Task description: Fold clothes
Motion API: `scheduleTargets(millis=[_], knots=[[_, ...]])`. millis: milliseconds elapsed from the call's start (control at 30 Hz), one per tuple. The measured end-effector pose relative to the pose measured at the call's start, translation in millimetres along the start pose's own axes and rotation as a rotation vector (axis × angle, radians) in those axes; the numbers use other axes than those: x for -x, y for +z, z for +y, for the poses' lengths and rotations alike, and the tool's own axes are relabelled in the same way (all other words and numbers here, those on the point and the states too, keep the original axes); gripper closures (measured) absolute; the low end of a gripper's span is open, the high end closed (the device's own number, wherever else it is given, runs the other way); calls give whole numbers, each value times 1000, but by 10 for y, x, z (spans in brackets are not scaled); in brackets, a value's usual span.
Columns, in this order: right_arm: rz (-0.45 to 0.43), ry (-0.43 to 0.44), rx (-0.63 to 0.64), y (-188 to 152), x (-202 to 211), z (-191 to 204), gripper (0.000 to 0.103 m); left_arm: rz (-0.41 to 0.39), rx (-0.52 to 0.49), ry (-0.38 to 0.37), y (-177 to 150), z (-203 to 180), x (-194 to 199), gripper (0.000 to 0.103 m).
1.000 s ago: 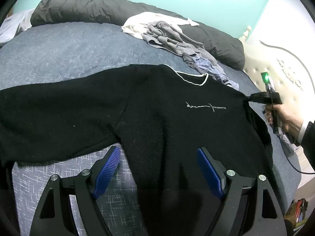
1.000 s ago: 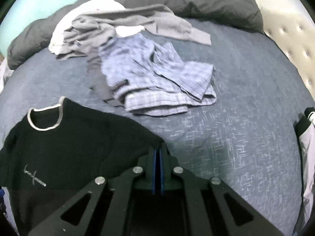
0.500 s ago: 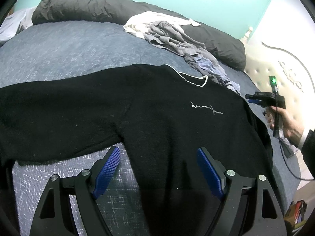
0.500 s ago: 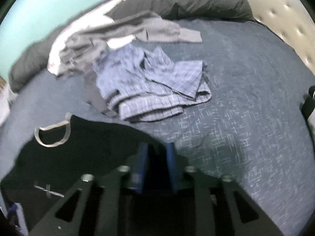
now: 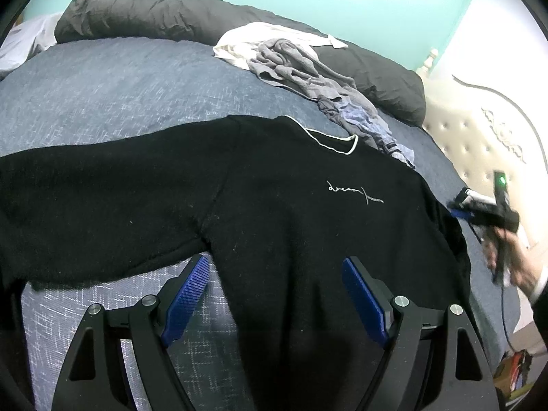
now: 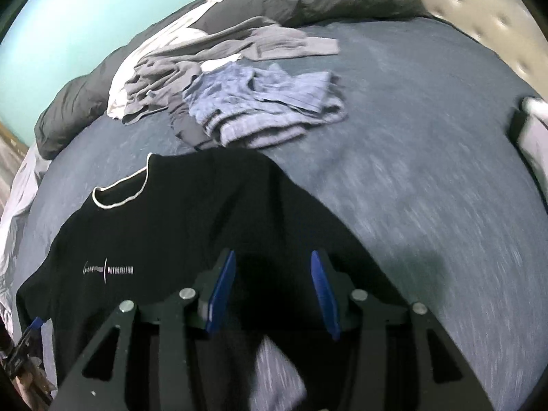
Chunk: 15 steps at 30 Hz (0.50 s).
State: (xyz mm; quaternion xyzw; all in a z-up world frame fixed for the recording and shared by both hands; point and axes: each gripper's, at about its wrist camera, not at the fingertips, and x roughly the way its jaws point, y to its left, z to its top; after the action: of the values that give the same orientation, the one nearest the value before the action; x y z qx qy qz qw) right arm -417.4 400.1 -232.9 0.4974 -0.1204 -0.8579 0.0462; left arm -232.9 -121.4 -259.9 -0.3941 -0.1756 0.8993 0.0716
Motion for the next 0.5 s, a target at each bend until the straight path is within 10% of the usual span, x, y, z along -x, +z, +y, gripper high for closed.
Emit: scheduleTargets(millis=[500], knots=[[261,-72,-67,-1072,208,14,40,-15,-59,-28,-17,-287,121,20]])
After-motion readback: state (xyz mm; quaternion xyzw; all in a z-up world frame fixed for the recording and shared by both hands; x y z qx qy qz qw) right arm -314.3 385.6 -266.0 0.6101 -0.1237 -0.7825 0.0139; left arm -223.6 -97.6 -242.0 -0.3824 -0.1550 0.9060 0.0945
